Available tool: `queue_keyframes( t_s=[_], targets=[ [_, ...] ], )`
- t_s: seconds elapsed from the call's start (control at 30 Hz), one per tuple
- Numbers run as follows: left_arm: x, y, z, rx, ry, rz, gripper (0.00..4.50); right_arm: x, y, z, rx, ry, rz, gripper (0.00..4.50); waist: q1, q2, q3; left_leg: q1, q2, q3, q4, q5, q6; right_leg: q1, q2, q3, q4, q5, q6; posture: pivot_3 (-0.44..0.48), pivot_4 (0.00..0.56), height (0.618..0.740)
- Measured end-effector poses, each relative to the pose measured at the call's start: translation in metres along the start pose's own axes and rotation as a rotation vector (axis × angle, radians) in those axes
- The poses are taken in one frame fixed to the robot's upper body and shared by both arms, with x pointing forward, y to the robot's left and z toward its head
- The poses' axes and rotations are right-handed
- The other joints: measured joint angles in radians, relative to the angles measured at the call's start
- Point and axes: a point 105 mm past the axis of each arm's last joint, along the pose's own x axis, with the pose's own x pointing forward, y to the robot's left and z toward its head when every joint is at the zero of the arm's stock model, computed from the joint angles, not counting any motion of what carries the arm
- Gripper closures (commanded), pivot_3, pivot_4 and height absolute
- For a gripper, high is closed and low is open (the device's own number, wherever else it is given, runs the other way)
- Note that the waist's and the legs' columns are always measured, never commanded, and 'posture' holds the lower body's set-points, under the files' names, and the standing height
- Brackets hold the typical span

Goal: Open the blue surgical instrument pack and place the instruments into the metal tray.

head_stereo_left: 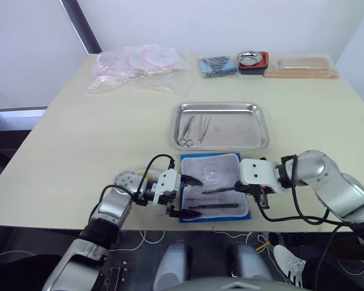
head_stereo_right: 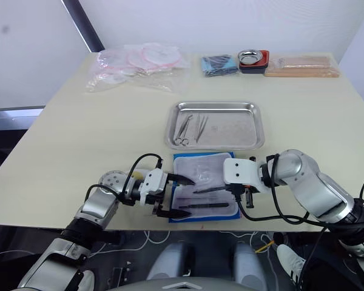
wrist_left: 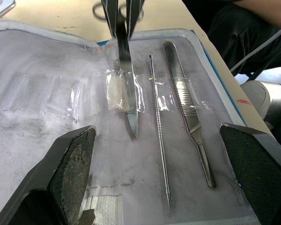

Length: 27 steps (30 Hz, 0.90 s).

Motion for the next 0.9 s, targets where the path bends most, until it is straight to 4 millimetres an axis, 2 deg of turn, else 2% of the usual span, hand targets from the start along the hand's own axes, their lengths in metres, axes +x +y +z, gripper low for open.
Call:
queue_keyframes(
  t_s=[0.1, 0.37, 0.47, 0.63, 0.77, 0.8, 0.83, 0.9],
  targets=[
    [0.000, 0.000, 0.000, -0.001, 0.000, -0.001, 0.00, -0.014, 0.000, -0.006, 0.014, 0.033, -0.020, 4.41, 0.000, 0.000, 0.000, 0.000, 0.000, 0.000, 0.000, 0.000, 0.000, 0.000, -0.006, -0.008, 0.000, 0.000, 0.000, 0.000, 0.150, 0.740],
    [0.001, 0.000, -0.001, -0.005, -0.003, 0.006, 0.00, -0.033, -0.001, -0.012, 0.047, 0.039, -0.048, 4.41, 0.001, 0.000, 0.002, -0.001, 0.000, -0.001, 0.000, 0.000, 0.000, 0.000, -0.012, -0.019, -0.001, 0.000, 0.000, 0.000, 0.150, 0.740],
    [0.002, 0.000, -0.001, -0.008, -0.003, 0.010, 0.00, -0.045, -0.006, -0.006, 0.035, 0.015, -0.088, 4.41, 0.001, 0.002, 0.001, 0.000, -0.001, -0.001, -0.001, 0.000, 0.000, 0.000, -0.011, -0.021, -0.001, 0.000, 0.000, 0.000, 0.150, 0.740],
    [0.002, 0.000, -0.001, -0.017, -0.001, 0.014, 0.00, -0.065, -0.016, -0.013, 0.083, 0.016, -0.161, 4.41, 0.001, 0.002, 0.000, 0.000, -0.001, -0.001, -0.003, 0.000, -0.001, 0.000, -0.012, -0.022, -0.005, 0.000, 0.000, 0.000, 0.150, 0.740],
    [0.003, -0.001, -0.001, -0.020, -0.001, 0.013, 0.00, -0.070, -0.024, -0.018, 0.128, -0.004, -0.207, 4.41, 0.002, 0.002, 0.000, 0.000, -0.001, 0.000, -0.003, 0.000, 0.000, 0.001, -0.012, -0.023, -0.005, 0.000, 0.000, 0.000, 0.150, 0.740],
    [0.003, -0.001, -0.001, -0.020, -0.001, 0.013, 0.00, -0.071, -0.028, -0.019, 0.142, -0.019, -0.229, 4.41, 0.002, 0.002, 0.000, 0.000, -0.001, 0.000, -0.004, 0.000, 0.000, 0.001, -0.012, -0.023, -0.006, 0.000, 0.000, 0.000, 0.150, 0.740],
    [0.002, -0.001, -0.001, -0.021, 0.000, 0.015, 0.00, -0.070, -0.040, -0.016, 0.195, -0.083, -0.289, 4.41, 0.001, 0.002, 0.000, 0.000, -0.001, 0.000, -0.004, 0.000, 0.000, 0.001, -0.012, -0.023, -0.006, 0.000, 0.001, 0.000, 0.150, 0.740],
    [0.003, -0.001, -0.001, -0.021, -0.001, 0.015, 0.00, -0.067, -0.042, -0.015, 0.216, -0.106, -0.298, 4.41, 0.002, 0.002, 0.000, 0.000, -0.001, -0.001, -0.004, 0.000, 0.000, 0.001, -0.012, -0.023, -0.006, 0.000, 0.001, 0.000, 0.150, 0.740]
  ],
)
